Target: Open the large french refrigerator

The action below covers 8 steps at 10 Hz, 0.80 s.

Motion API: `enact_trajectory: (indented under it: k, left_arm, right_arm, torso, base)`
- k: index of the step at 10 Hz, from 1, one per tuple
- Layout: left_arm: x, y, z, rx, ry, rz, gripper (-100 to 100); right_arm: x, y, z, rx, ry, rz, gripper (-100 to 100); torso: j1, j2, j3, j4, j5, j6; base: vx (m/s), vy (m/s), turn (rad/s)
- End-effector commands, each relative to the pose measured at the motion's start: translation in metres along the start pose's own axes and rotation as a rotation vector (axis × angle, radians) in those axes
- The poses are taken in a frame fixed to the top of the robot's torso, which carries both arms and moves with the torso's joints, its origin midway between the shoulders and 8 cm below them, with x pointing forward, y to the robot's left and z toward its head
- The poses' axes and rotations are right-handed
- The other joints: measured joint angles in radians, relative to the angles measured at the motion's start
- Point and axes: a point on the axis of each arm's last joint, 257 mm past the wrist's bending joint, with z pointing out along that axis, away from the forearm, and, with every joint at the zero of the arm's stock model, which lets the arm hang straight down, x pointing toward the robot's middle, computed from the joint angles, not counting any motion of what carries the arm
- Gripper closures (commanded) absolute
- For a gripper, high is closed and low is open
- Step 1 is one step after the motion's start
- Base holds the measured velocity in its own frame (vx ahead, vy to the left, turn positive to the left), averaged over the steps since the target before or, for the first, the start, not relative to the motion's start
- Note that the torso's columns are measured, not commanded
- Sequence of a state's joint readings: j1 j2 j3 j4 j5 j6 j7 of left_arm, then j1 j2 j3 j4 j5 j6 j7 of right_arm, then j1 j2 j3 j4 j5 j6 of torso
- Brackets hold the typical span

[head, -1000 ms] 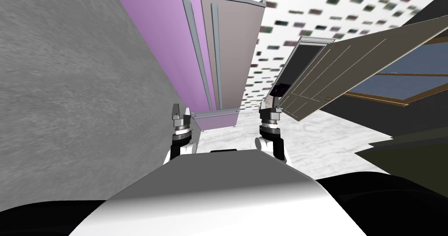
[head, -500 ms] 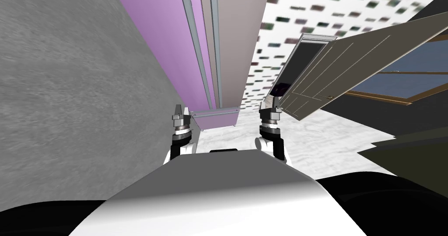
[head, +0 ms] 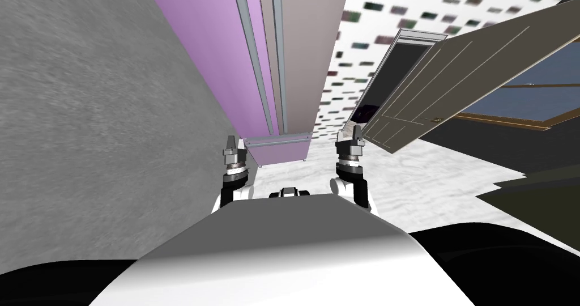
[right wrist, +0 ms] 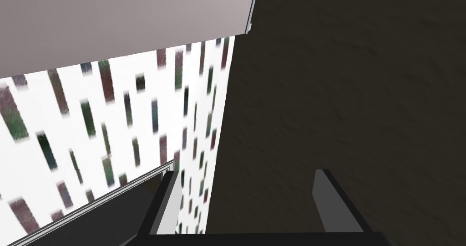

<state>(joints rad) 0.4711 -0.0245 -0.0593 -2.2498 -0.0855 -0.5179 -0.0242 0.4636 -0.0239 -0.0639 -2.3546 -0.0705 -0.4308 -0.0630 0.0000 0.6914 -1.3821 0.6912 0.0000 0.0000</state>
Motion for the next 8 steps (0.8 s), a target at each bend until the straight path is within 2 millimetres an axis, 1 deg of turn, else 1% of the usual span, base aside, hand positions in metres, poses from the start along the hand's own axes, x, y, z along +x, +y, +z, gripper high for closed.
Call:
enact_trajectory:
  k: [1, 2, 5, 8]
  left_arm:
    - [0.008, 0.008, -0.004, -0.007, 0.065, 0.017, -100]
    - [0.011, 0.013, -0.007, -0.012, 0.089, 0.022, -100]
    - [0.018, 0.034, -0.017, -0.034, 0.145, 0.027, -100]
    - [0.022, 0.058, -0.029, -0.061, 0.176, 0.019, -100]
  right_arm:
    - [0.0, 0.0, 0.0, 0.001, 0.0, 0.0, 0]
    - [0.0, 0.0, 0.0, 0.001, 0.0, 0.0, 0]
    - [0.0, 0.0, 0.0, 0.001, 0.0, 0.0, 0]
    - [0.0, 0.0, 0.0, 0.001, 0.0, 0.0, 0]
  torso:
    - [0.0, 0.033, -0.069, 0.033, 0.0, 0.0]
    - [0.0, 0.041, -0.089, 0.042, 0.0, 0.0]
    - [-0.001, 0.045, -0.095, 0.046, 0.0, 0.0]
    - [-0.001, 0.045, -0.095, 0.046, 0.0, 0.0]
  base:
    - [0.043, -0.013, -0.021]
    - [0.052, -0.012, -0.023]
    - [0.086, -0.025, -0.034]
    - [0.128, -0.033, -0.044]
